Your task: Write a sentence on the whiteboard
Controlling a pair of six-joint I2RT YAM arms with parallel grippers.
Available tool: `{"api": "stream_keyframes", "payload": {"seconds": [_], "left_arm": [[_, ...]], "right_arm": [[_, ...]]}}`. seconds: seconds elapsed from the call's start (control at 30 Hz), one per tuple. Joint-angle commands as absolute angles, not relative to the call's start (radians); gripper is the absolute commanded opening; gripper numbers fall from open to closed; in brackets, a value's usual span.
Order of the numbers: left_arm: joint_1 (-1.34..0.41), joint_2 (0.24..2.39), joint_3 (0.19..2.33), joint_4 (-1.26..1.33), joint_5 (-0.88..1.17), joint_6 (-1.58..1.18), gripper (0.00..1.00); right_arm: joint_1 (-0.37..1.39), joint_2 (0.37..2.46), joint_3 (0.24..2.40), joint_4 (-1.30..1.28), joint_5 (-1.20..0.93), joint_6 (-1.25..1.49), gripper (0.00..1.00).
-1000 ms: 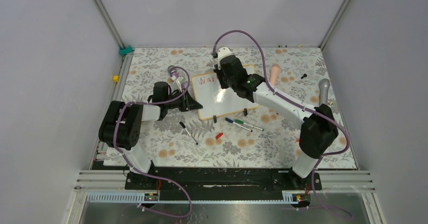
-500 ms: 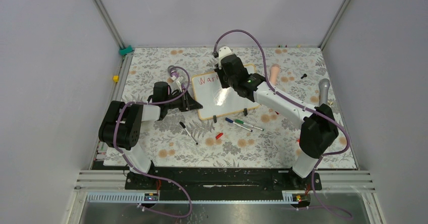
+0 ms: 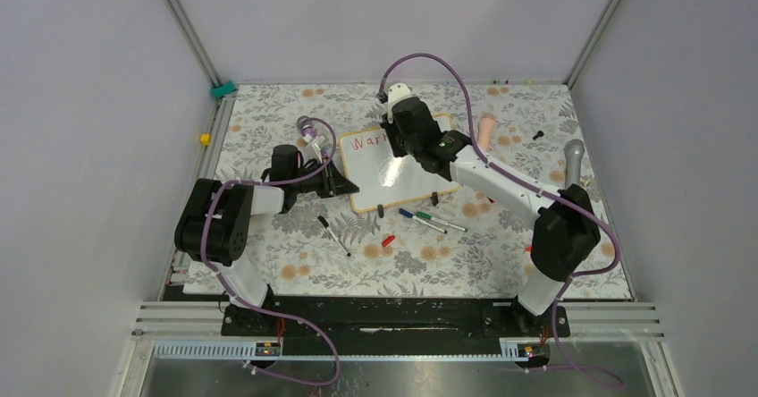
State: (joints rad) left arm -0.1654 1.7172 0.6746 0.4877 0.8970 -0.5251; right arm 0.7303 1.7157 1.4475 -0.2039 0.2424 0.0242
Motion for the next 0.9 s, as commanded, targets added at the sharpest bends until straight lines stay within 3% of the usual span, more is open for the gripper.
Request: {"api": "stream_keyframes", "payload": {"seconds": [0.0,0.87], "left_arm": [[-0.160,1.713,0.678,0.492,0.843,-0.524,0.01],[-0.162,1.712,0.676,0.492,0.841,-0.524,0.01]], "right_arm": [[0.714,1.695,1.423,-0.241,0.237,0.029,0.00],[0.714,1.733,1.503,-0.253,0.260,0.012,0.00]]}}
